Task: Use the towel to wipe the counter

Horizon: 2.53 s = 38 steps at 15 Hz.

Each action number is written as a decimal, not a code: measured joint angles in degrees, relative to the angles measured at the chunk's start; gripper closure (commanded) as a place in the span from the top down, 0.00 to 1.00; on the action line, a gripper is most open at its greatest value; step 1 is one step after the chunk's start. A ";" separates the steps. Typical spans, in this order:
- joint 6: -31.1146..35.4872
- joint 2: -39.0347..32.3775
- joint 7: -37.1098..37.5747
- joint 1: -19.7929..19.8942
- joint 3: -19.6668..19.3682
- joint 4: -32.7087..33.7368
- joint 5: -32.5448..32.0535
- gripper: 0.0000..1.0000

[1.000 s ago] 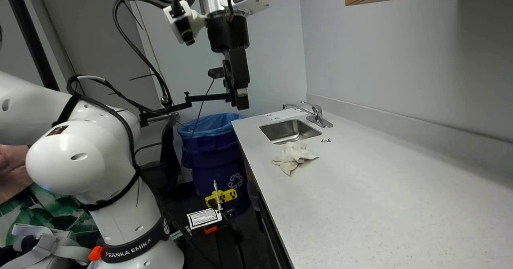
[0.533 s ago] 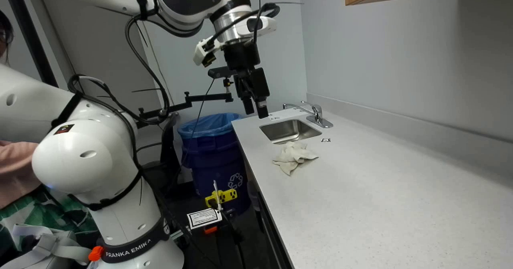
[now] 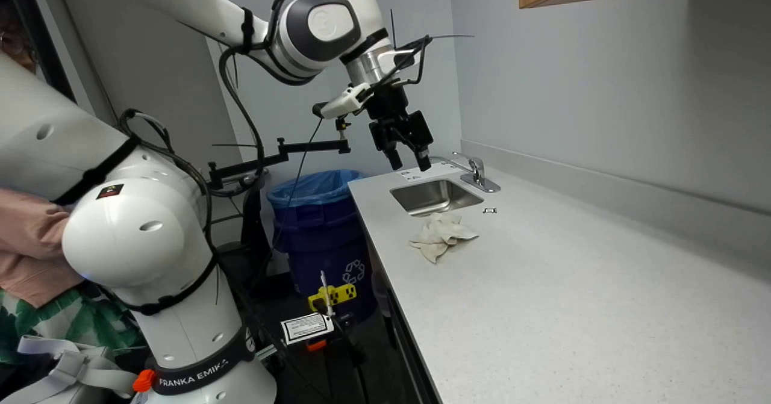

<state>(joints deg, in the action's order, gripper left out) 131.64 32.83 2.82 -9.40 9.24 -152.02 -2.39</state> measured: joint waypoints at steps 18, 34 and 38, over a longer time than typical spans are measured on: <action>7.98 -18.73 0.20 -0.58 1.37 7.96 -0.02 0.99; 14.73 -41.19 0.32 -1.69 2.31 18.41 7.61 1.00; 14.73 -47.20 0.41 -1.55 2.07 22.20 7.73 1.00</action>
<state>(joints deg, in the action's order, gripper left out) 146.38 -14.37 3.23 -10.96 11.31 -129.82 5.34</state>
